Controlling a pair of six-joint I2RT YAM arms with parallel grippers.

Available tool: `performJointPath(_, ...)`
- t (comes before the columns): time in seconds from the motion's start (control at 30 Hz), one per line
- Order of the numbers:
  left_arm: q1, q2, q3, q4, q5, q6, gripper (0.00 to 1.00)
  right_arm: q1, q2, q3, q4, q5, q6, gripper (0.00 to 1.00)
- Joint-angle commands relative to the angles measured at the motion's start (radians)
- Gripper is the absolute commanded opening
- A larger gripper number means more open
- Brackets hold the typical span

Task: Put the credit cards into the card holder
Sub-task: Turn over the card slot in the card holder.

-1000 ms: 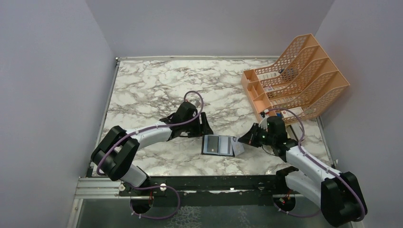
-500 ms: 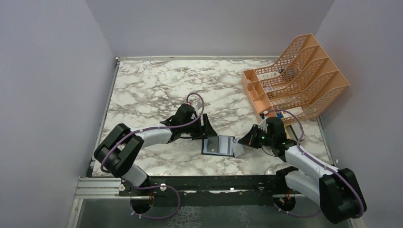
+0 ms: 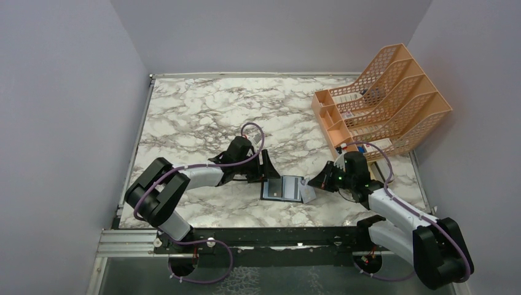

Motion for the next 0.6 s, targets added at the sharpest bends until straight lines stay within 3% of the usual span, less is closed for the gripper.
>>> performJointPath(0.0, 0.002, 0.005, -0.013, 0.031, 0.004, 0.0, 0.67, 0.002, -0.008, -0.008, 0.007, 0.015, -0.021, 0.01)
performJointPath(0.57, 0.0, 0.016, -0.015, 0.052, 0.032, -0.022, 0.67, 0.002, -0.008, -0.013, 0.013, 0.021, -0.014, 0.01)
